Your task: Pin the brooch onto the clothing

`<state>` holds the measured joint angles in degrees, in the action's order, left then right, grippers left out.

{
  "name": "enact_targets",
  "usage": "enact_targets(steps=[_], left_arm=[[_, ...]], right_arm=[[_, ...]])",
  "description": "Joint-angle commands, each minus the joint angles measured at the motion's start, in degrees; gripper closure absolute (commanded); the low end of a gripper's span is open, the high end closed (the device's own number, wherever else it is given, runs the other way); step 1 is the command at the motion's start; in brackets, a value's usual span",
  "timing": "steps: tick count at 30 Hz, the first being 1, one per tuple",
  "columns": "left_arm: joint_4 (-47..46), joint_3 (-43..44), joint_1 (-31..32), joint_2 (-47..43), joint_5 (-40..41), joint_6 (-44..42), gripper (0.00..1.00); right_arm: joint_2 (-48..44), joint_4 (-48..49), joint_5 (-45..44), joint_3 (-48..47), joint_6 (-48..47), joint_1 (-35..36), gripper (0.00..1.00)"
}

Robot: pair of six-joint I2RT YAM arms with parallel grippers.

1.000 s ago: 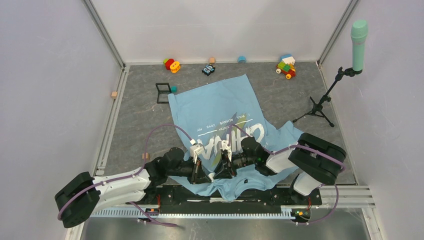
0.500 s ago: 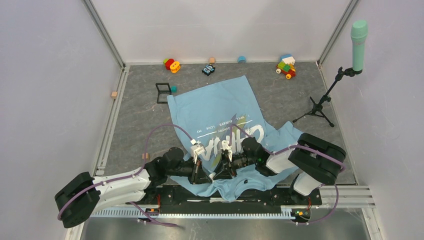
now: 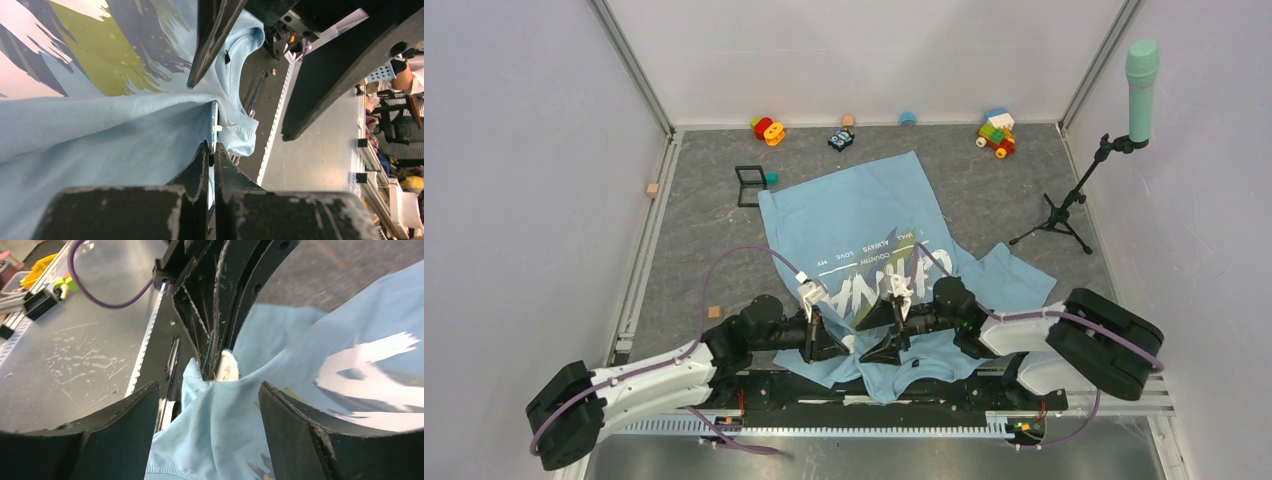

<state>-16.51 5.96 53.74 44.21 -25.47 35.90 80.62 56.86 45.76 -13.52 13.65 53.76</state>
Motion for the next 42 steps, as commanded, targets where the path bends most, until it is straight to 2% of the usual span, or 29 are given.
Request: enact_targets(steps=[1,5,9,14,18,21,25,27,33,42], left_arm=[[6.21,5.74,-0.12,-3.69,3.59,-0.65,0.98],[11.99,12.77,-0.15,-3.87,-0.67,-1.03,0.98],[22.4,22.51,-0.53,-2.61,-4.45,-5.5,0.98],[34.35,34.55,-1.4,2.29,-12.47,-17.83,0.98],[38.65,38.47,-3.15,5.92,-19.23,-26.75,0.98],[35.7,38.01,-4.54,6.83,-25.15,-27.98,0.98],[34.94,37.87,-6.52,7.37,-29.79,-28.64,0.98],[34.97,37.36,-6.83,7.19,-29.98,-28.69,0.98],[35.35,37.02,-6.98,7.64,-30.12,-28.61,0.98],[35.41,37.04,-7.33,7.83,-29.79,-28.34,0.98]], right_arm=[[-8.37,1.34,-2.49,0.76,0.54,-2.04,0.21],[-17.93,-8.01,-6.47,-1.1,-3.04,-2.82,0.18],[-26.06,-12.69,-8.81,-2.33,-5.49,-3.46,0.05],[-30.98,-15.9,-9.26,-4.35,-5.86,-3.5,0.02],[-32.0,-13.07,-6.99,-4.83,-2.0,-3.57,0.02],[-31.96,-9.64,-3.53,-4.67,1.6,-3.49,0.1],[-30.45,-6.62,1.11,-5.23,5.73,-3.54,0.3],[-29.16,-6.42,2.52,-5.85,7.32,-3.57,0.33],[-25.42,-3.42,2.43,-5.95,10.95,-2.74,0.34],[-21.8,-1.54,-0.11,-7.06,13.04,0.09,0.55]])
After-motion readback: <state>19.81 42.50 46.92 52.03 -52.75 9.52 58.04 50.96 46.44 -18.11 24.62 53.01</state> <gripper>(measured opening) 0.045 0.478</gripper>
